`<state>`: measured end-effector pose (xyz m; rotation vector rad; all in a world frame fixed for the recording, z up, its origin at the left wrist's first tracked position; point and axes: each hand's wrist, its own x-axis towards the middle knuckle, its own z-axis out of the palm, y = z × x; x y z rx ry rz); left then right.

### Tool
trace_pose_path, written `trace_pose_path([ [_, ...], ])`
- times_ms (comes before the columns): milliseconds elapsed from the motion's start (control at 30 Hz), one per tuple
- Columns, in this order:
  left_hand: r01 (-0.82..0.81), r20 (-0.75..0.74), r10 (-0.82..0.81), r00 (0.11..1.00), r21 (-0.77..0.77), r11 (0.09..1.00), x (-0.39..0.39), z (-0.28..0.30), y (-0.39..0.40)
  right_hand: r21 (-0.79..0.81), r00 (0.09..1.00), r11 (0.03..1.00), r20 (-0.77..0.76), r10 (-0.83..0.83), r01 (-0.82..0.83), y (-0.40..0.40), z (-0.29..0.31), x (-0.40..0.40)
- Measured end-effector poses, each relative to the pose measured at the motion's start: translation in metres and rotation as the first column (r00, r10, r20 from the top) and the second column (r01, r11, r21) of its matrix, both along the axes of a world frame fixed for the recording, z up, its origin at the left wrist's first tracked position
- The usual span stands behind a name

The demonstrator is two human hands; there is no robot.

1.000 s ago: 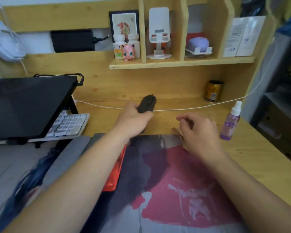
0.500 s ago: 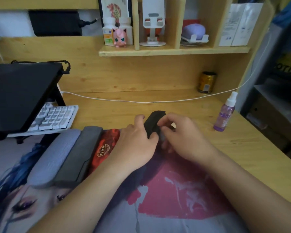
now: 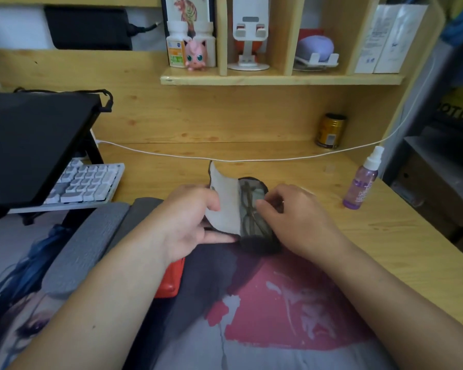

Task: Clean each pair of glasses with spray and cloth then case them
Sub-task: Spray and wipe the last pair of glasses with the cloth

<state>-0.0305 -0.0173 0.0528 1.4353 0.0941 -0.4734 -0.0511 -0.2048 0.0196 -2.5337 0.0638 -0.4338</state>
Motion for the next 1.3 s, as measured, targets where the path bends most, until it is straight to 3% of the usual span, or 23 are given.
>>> trace_pose_path([
  [67,0.101,-0.019,-0.1,0.995,0.046,0.994,-0.005,0.0,-0.003,-0.01,0.999,1.0,-0.044,-0.01,0.01,-0.004,-0.001,0.0],
  [133,0.141,0.103,-0.172,0.98,0.257,0.956,-0.012,-0.001,-0.009,-0.051,0.996,0.999,-0.09,-0.013,0.008,-0.005,-0.002,0.001],
  [200,-0.031,0.379,-0.185,0.907,0.497,0.867,-0.017,0.001,-0.006,-0.063,0.994,0.998,-0.104,-0.018,0.011,-0.005,-0.003,0.001],
  [267,-0.26,0.594,-0.205,0.778,0.601,0.756,-0.023,0.005,0.012,-0.064,0.994,0.998,-0.106,-0.02,0.013,-0.005,-0.003,0.002],
  [300,-0.351,0.611,-0.256,0.749,0.694,0.628,-0.029,0.005,0.027,-0.07,0.994,0.998,-0.109,-0.018,0.011,-0.003,-0.004,0.002],
  [333,-0.417,0.566,-0.321,0.759,0.802,0.427,-0.035,0.003,0.042,-0.079,0.994,0.997,-0.105,-0.028,0.02,-0.003,-0.004,0.002],
  [367,-0.408,0.456,-0.349,0.819,0.89,0.205,-0.042,-0.001,0.056,-0.085,0.995,0.996,-0.097,-0.038,0.03,-0.003,-0.004,0.002],
  [400,-0.326,0.326,-0.315,0.892,0.944,0.054,-0.048,-0.003,0.069,-0.089,0.995,0.995,-0.088,-0.046,0.038,-0.002,-0.003,0.002],
  [433,-0.212,0.209,-0.258,0.943,0.977,0.016,-0.054,-0.007,0.079,-0.098,0.994,0.994,-0.091,-0.055,0.046,0.0,-0.003,0.003],
  [467,-0.116,0.124,-0.223,0.967,0.992,0.047,-0.057,-0.012,0.083,-0.106,0.993,0.993,-0.099,-0.06,0.05,0.001,-0.003,0.003],
  [533,-0.09,0.107,-0.234,0.966,0.992,0.083,-0.06,-0.02,0.082,-0.094,0.993,0.994,-0.102,-0.056,0.046,0.002,-0.001,0.006],
  [733,-0.265,0.278,-0.347,0.895,0.96,0.086,-0.075,-0.038,0.039,0.004,0.997,0.997,-0.024,-0.079,0.079,-0.015,0.005,0.013],
  [867,-0.392,0.406,-0.382,0.83,0.912,0.118,-0.037,-0.044,0.023,0.057,0.994,0.992,0.007,-0.113,0.113,-0.029,0.012,0.015],
  [1167,-0.33,0.347,-0.17,0.922,0.936,0.118,0.076,-0.039,0.005,-0.001,0.998,0.998,0.007,-0.062,0.062,-0.025,0.007,0.012],
  [1300,-0.32,0.34,-0.176,0.924,0.938,0.132,0.094,-0.036,0.01,-0.023,1.0,1.0,-0.007,-0.018,0.018,-0.016,0.004,0.009],
])
